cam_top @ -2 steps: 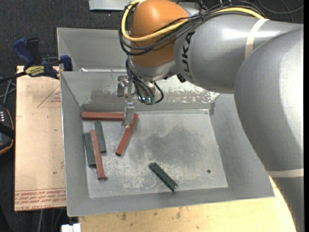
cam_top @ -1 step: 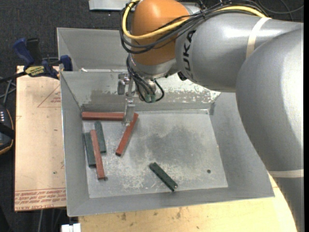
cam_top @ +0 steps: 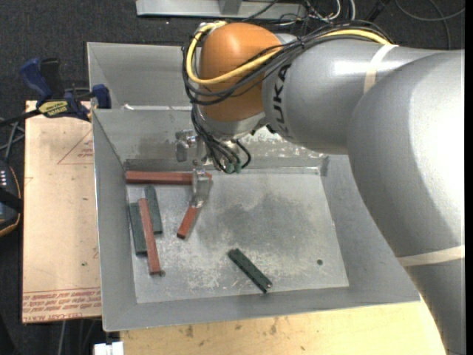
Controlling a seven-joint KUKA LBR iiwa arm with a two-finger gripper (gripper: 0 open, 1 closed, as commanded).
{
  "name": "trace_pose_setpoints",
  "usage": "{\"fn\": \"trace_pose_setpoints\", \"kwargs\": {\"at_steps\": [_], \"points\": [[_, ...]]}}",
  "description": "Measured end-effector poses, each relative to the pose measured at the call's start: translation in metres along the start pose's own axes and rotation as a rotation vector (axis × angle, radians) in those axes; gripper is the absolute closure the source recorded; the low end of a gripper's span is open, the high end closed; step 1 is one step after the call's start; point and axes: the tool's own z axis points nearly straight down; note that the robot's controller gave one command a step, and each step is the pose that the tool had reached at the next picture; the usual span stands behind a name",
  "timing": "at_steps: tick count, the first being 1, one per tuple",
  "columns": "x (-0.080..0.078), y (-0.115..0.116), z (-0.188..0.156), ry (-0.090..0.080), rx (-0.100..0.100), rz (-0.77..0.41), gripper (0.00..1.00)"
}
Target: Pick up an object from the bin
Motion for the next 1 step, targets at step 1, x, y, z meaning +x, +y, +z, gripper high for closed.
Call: {"fn": "trace_pose_setpoints", "kwargs": {"at_steps": [1], "points": [[0.0158, -0.0064, 0.0366, 0.002, 0.000, -0.281, 0.00]]}}
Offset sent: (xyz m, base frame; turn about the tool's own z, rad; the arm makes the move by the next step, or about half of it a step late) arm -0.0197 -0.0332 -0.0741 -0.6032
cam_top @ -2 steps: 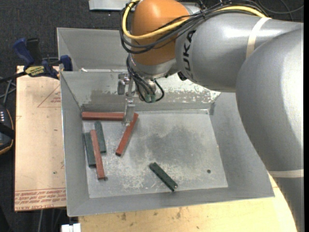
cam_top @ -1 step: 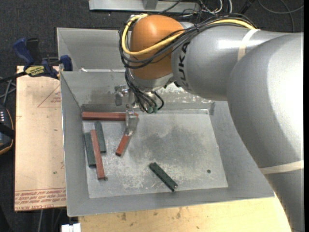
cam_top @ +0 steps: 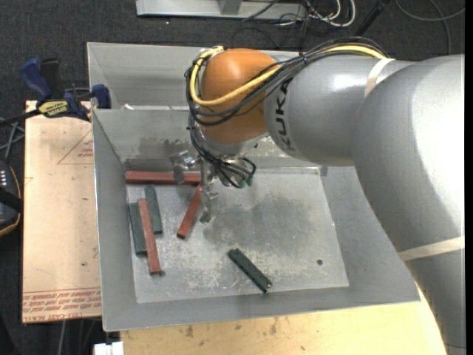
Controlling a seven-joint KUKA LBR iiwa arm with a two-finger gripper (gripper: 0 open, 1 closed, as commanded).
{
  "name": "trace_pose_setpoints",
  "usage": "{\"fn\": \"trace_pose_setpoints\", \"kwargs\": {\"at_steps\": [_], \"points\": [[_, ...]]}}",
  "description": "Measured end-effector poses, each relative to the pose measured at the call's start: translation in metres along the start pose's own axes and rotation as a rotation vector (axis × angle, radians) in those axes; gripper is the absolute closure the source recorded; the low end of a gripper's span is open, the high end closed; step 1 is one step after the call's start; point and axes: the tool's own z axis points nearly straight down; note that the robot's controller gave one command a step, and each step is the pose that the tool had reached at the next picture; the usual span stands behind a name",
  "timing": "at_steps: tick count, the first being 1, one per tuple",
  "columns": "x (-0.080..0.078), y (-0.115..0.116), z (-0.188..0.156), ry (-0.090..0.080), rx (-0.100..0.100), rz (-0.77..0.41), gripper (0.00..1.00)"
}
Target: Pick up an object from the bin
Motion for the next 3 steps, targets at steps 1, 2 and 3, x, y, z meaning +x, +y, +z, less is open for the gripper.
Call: {"fn": "trace_pose_setpoints", "kwargs": {"at_steps": [1, 2, 3], "points": [[0.014, -0.021, 0.036, -0.001, 0.000, -0.318, 1.00], [0.014, -0.021, 0.036, -0.001, 0.000, -0.318, 1.00], [0.010, -0.029, -0.142, 0.000, -0.001, -0.583, 1.00]]}}
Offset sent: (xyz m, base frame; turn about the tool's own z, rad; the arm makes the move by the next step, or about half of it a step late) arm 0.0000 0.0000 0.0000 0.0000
